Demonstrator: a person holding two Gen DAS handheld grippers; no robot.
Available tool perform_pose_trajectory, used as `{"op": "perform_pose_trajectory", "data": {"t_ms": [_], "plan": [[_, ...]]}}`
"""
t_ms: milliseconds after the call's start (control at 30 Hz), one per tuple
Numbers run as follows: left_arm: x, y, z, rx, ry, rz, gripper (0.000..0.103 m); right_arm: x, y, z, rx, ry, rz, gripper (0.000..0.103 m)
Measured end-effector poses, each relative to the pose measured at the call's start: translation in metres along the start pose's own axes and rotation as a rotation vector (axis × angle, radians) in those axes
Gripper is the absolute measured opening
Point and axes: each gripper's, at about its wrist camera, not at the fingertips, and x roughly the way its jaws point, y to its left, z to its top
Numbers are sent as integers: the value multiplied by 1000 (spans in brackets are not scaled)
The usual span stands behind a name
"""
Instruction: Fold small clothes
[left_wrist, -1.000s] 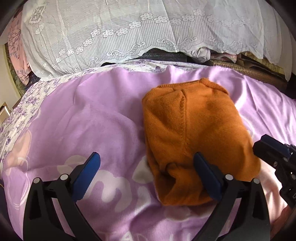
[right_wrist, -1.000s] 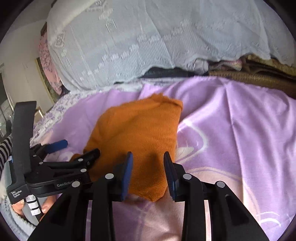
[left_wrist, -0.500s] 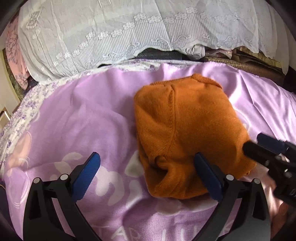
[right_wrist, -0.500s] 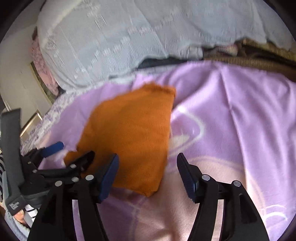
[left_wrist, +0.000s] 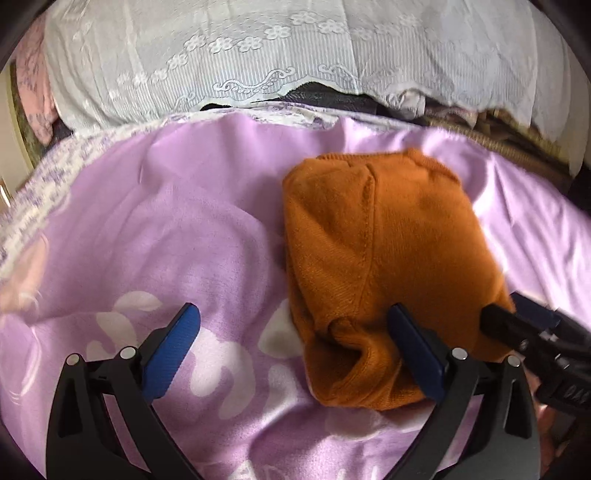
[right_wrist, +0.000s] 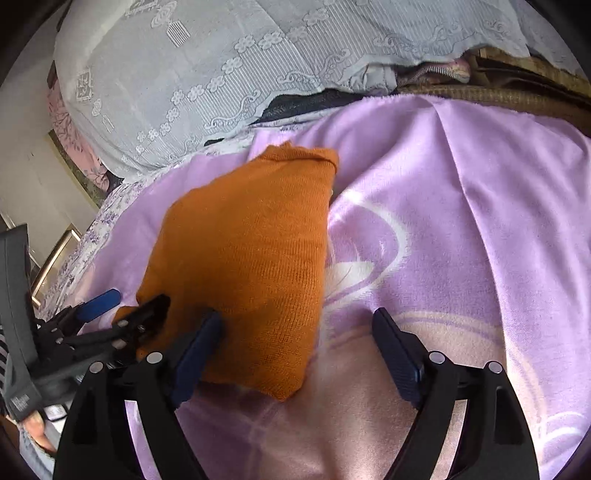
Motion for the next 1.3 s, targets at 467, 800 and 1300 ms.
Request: {"op": "perform_pose_trajectory", "data": {"t_ms": [467,800,1300], "plan": [[39,12,22,-109,99,-90,99,23,-18,18,119,17,55,94],[9,-5,17,-39,26,-107,98,4,-10,12,74,-51,60,100],[42,12,60,-142,79,-31,99,35,-16,68,181,-30,-18,100]]}}
